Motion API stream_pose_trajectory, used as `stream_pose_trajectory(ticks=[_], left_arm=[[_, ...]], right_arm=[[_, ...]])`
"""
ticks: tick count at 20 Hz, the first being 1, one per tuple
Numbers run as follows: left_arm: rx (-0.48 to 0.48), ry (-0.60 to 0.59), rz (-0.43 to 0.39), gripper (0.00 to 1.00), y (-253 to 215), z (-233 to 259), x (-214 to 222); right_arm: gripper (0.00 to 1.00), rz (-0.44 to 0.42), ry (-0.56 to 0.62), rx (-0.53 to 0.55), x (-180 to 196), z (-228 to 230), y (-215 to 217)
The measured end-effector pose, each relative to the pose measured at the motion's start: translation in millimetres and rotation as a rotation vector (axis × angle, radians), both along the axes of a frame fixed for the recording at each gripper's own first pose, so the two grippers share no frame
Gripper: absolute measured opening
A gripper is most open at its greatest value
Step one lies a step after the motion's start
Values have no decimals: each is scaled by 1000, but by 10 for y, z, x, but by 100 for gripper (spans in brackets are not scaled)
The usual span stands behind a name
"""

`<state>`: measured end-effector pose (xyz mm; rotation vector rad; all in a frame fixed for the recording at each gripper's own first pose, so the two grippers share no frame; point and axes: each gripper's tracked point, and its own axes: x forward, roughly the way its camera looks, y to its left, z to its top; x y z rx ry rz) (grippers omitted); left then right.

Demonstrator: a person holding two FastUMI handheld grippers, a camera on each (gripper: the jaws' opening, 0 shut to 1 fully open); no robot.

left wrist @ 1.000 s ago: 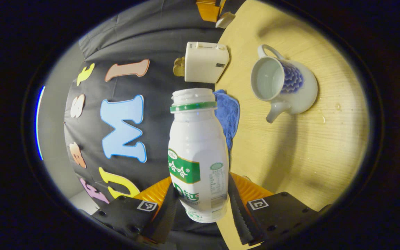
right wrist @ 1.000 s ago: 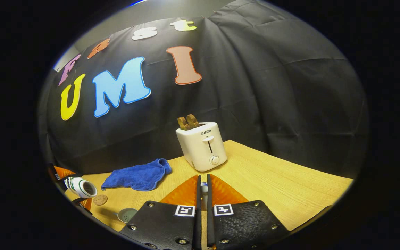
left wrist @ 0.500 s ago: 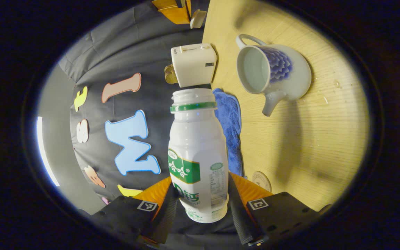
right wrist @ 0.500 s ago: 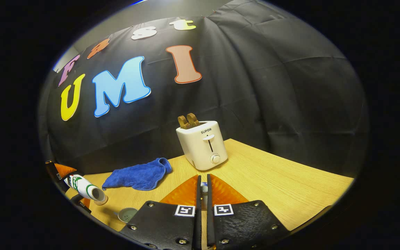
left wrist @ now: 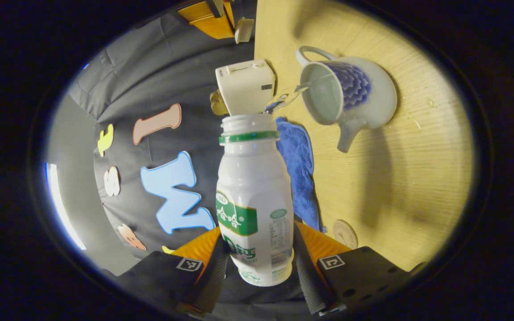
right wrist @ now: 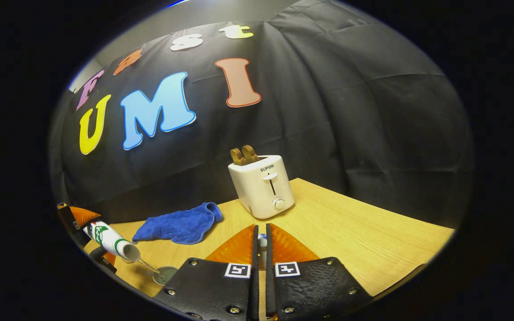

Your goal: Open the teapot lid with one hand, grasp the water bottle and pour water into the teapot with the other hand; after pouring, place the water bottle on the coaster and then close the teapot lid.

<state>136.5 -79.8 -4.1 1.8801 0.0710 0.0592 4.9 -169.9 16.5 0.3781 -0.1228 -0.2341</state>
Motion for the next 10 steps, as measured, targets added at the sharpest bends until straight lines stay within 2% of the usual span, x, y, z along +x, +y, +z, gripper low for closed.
stream_pose_trajectory(ticks=[10], left_arm=[[41,-9,3,80,60,46,30]], right_arm=[[6,4,3,-8,7,-2,15]])
